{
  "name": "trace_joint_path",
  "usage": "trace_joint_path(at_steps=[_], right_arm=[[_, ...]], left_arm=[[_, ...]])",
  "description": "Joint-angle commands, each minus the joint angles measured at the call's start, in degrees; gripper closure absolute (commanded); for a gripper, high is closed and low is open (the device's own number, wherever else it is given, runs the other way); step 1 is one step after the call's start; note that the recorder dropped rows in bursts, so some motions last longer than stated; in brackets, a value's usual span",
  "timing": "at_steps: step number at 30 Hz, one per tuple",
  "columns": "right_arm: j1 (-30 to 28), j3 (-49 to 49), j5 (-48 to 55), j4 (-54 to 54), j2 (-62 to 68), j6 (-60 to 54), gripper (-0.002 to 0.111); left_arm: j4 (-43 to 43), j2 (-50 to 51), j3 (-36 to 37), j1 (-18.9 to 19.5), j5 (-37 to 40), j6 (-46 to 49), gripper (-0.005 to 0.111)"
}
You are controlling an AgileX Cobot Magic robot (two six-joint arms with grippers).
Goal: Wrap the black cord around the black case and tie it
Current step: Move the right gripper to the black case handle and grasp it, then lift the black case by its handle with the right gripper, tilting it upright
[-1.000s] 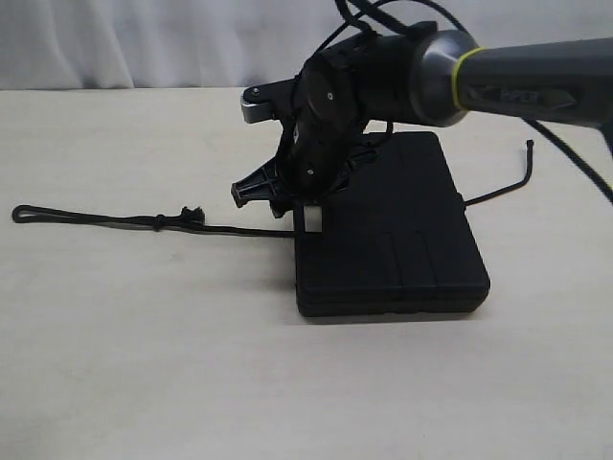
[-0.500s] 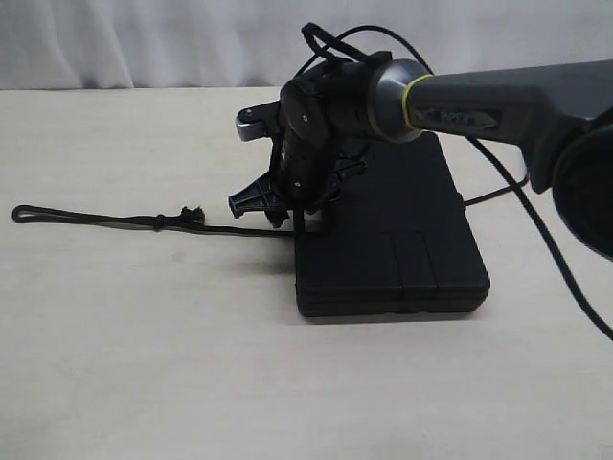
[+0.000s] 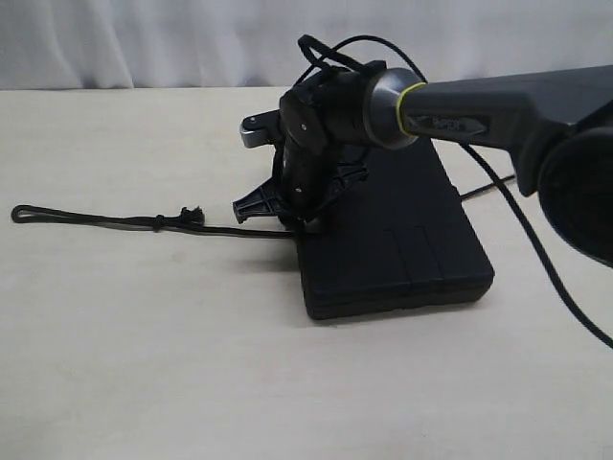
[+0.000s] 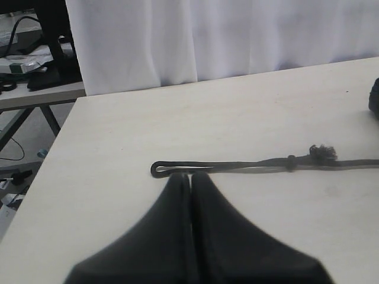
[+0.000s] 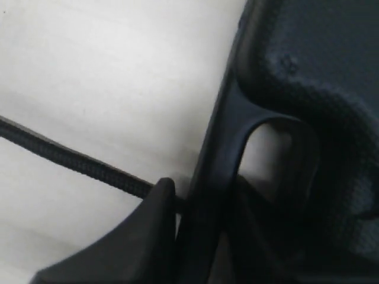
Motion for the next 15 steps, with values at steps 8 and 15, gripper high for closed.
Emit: trace_joint_path(at_steps=[8,15], right_arm=[[0.00,-0.16,1.20,-0.24,-3.02,-0.95,0.104],[0.00,-0.16,8.30,-0.12,-9.01,-2.14,0.104]], left_arm=[[-0.01,-0.12,0.19,0.00,-0.68,-0.07,0.107],[-0.01,-0.12,0.19,0.00,-0.68,-0.07,0.107]])
